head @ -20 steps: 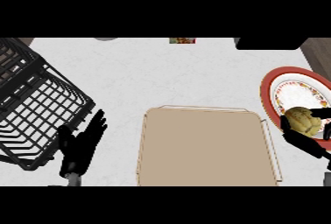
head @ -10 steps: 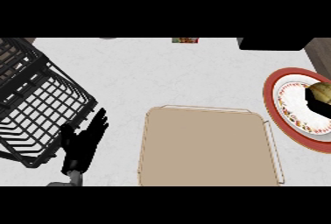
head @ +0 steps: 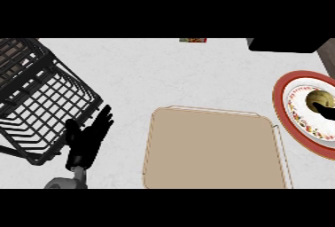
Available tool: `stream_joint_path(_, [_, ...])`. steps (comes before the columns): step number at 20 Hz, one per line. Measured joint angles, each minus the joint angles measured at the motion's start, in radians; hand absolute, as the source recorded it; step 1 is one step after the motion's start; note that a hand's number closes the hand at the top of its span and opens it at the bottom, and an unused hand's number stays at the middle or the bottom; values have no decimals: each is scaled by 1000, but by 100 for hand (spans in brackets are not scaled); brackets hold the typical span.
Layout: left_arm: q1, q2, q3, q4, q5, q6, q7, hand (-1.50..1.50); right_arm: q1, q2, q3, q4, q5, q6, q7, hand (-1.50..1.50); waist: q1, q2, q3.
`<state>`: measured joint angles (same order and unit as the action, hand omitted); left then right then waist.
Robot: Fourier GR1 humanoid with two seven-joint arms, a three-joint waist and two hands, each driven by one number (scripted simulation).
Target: Pick the squash from the tray and place it in the plate
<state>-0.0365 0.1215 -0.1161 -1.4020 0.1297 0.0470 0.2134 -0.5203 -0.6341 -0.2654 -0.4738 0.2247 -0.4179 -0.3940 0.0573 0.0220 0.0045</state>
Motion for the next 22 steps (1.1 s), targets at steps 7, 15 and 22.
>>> stream_joint_path(7, [2, -3, 1, -7, 2, -4, 2, 0, -81, -1, -40, 150, -32, 132, -135, -150, 5, 2, 3])
stream_joint_path(15, [14, -15, 3, 0, -5, 9, -11, 0, -99, -36, -202, 217, -187, 276, -301, -150, -9, 1, 3])
stream_joint_path(22, [15, -16, 7, -4, -13, 17, -3, 0, -46, -126, -266, 284, -253, 523, -341, -150, -25, -5, 2])
